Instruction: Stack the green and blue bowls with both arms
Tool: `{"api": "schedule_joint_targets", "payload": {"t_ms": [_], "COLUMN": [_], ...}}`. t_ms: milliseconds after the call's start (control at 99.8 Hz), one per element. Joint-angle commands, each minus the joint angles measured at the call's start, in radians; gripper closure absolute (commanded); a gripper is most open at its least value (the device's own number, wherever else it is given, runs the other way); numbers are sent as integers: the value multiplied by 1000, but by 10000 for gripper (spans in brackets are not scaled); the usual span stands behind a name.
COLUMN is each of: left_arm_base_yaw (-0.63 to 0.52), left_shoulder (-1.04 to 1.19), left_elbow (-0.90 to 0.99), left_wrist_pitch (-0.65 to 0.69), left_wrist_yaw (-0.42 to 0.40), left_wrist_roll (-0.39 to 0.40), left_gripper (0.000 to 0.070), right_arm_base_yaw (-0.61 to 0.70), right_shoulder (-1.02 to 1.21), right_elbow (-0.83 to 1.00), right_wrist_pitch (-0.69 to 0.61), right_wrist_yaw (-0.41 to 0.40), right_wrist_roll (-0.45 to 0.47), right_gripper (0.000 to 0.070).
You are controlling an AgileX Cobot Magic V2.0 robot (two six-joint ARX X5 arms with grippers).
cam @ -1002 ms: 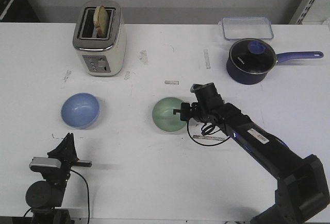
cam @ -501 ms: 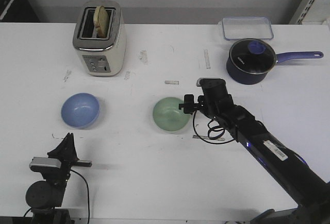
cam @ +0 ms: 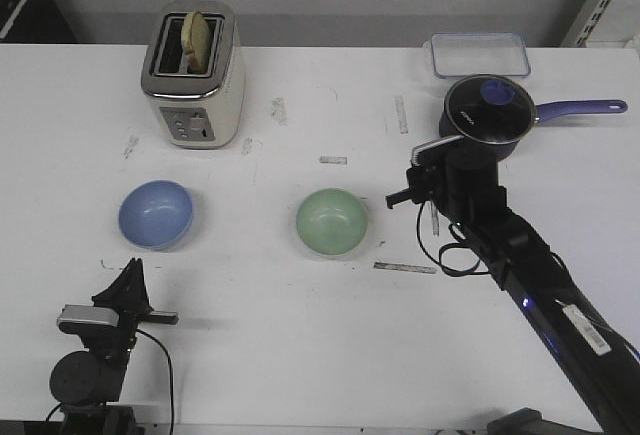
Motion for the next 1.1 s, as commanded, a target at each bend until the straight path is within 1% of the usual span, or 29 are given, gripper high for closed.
{"api": "schedule_joint_targets", "payload": {"t_ms": [0,60,110,281,381,551,731,1092], "left_arm_base_yaw": [0,0,0,0,0,0,0,0], "left_shoulder": [-2,-2,-2,-2,-2,-2,-2,-2], "left_elbow": [-22,-22,-22,-22,-22,-22,-22,-22], "left_wrist_pitch": [15,15,15,15,15,15,15,15], "left_wrist_yaw": [-1,-1,-1,-1,-1,-1,-1,-1], "left_wrist_roll": [2,2,2,2,2,2,2,2], "left_gripper": [699,699,699,699,699,699,699,699], "right_arm_base_yaw": [-13,-34,-50,-110,-170,-270,-325,-338], "right_shoulder": [-24,-60,-94,-223,-303,-421,-544,-824], "right_elbow": [-26,-68,-104,-234,-325,-468,-595,-788], "right_wrist_pitch": [30,62,76,140,201,285,349,351], "right_wrist_yaw": [-3,-3,-3,-3,-2,-2,-2,-2], "right_wrist_roll": [-24,-20,-14,51,90,89,89,88], "right_gripper": [654,657,688,688,688,688,688,688]}}
